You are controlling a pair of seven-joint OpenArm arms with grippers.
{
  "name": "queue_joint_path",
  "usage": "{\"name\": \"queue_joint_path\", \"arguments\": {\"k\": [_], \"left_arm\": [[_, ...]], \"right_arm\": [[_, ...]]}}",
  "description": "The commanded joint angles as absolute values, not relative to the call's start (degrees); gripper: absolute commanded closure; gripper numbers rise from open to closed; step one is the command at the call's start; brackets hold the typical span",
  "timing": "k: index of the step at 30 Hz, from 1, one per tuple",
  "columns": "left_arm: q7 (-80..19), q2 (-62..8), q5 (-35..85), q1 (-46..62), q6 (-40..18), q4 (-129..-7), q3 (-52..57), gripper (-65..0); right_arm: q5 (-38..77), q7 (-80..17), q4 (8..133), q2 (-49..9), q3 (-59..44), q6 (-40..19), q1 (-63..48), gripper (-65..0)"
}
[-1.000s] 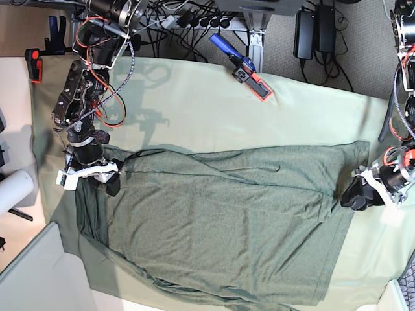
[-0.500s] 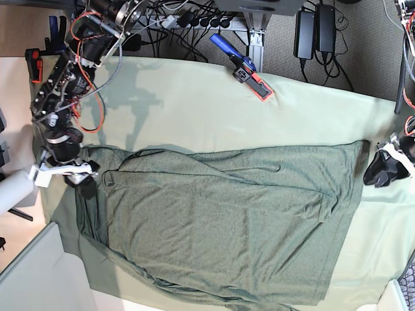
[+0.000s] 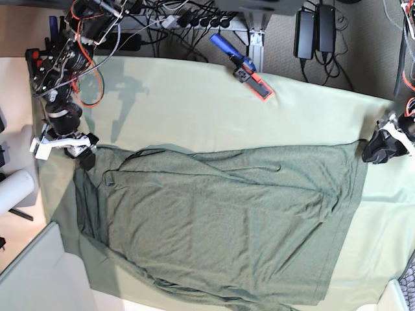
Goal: Fold the T-shirt properly
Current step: 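Open both grippers and lift them off the shirt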
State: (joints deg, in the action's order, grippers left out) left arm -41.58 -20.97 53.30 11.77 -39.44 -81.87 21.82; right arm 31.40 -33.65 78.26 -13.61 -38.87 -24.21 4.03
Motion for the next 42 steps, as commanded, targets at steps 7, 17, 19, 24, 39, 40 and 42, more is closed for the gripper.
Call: {"name": "queue_joint_path", "arguments": {"k": [7, 17, 19, 24, 39, 40, 42], "left_arm": [[-40.58, -21.89, 53.82, 12.40, -40.00, -82.87, 27.03, -30.2], [-42.50, -20.97, 54.59, 12.45, -40.00, -82.85, 27.90, -30.2], [-42.17, -20.27, 53.41, 12.36, -40.00, -82.85, 26.55, -30.2], [-38.50, -19.14, 45.65, 12.29, -39.62, -82.85, 23.09, -30.2], [-39.16, -17.37, 42.87, 11.42, -39.64, -82.85, 19.42, -30.2], [-38.70, -17.10, 42.19, 11.40, -39.64, -82.85, 19.42, -30.1], [-37.87, -16.75, 41.39, 11.42, -39.62, -82.85, 19.42, -30.0]], "right_arm": [[32.51, -32.16, 79.31, -14.57, -39.16, -24.43, 2.98, -35.1], [32.58, -32.05, 79.31, -14.13, -39.13, -24.43, 3.01, -35.1], [32.56, -32.16, 79.31, -14.13, -39.13, -24.45, 2.98, -35.1], [32.56, -32.14, 79.31, -14.15, -39.13, -24.43, 3.01, -35.1], [32.53, -32.14, 79.31, -14.13, -39.13, -24.45, 3.01, -35.1], [32.53, -32.12, 79.29, -14.13, -39.13, -24.43, 3.01, -35.1], [32.56, -32.12, 79.31, -14.13, -39.13, -24.43, 3.01, -35.1]]}}
